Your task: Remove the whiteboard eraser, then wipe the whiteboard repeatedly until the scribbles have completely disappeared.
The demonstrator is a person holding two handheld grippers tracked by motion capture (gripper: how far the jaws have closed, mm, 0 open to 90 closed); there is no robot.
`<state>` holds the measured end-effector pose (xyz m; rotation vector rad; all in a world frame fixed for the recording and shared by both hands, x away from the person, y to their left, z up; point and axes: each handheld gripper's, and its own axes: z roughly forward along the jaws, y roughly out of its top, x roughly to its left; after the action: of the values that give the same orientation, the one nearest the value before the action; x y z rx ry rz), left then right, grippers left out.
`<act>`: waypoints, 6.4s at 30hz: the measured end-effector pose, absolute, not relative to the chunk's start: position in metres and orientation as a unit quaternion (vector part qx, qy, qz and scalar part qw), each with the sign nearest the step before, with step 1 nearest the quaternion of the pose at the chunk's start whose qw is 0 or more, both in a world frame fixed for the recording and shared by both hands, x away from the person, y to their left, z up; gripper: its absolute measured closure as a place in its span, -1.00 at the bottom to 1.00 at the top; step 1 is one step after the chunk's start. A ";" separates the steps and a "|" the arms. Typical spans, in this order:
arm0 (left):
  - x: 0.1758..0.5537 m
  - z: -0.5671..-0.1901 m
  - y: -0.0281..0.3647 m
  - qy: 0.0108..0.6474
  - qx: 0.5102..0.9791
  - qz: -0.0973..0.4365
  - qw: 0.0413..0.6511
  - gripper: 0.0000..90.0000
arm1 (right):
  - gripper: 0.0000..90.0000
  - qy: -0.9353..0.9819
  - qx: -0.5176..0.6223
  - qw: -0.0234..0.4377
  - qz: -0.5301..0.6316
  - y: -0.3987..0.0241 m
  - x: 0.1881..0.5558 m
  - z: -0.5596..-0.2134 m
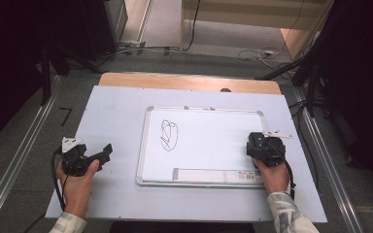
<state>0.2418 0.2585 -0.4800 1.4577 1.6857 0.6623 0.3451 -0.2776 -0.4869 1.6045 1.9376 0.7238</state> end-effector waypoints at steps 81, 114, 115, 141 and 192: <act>0.245 -0.482 0.262 0.670 0.568 0.236 0.416 -0.81 | -0.16 0.744 0.536 0.222 0.331 -0.193 0.330 -0.460; 0.242 -0.480 0.262 0.667 0.569 0.238 0.417 -0.81 | -0.16 0.778 0.494 0.192 0.337 -0.125 0.336 -0.461; 0.242 -0.480 0.262 0.667 0.569 0.238 0.417 -0.81 | -0.16 0.779 0.492 0.190 0.338 -0.123 0.337 -0.461; 0.239 -0.479 0.264 0.664 0.570 0.238 0.421 -0.81 | -0.16 0.814 0.450 0.163 0.331 -0.059 0.339 -0.469; 0.236 -0.481 0.270 0.667 0.567 0.239 0.419 -0.81 | -0.17 0.836 0.418 0.177 0.309 -0.014 0.362 -0.490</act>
<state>0.2362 0.2701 -0.4806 1.4222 1.6734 0.6002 0.3624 -0.0140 -0.4898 1.1839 2.3655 0.8737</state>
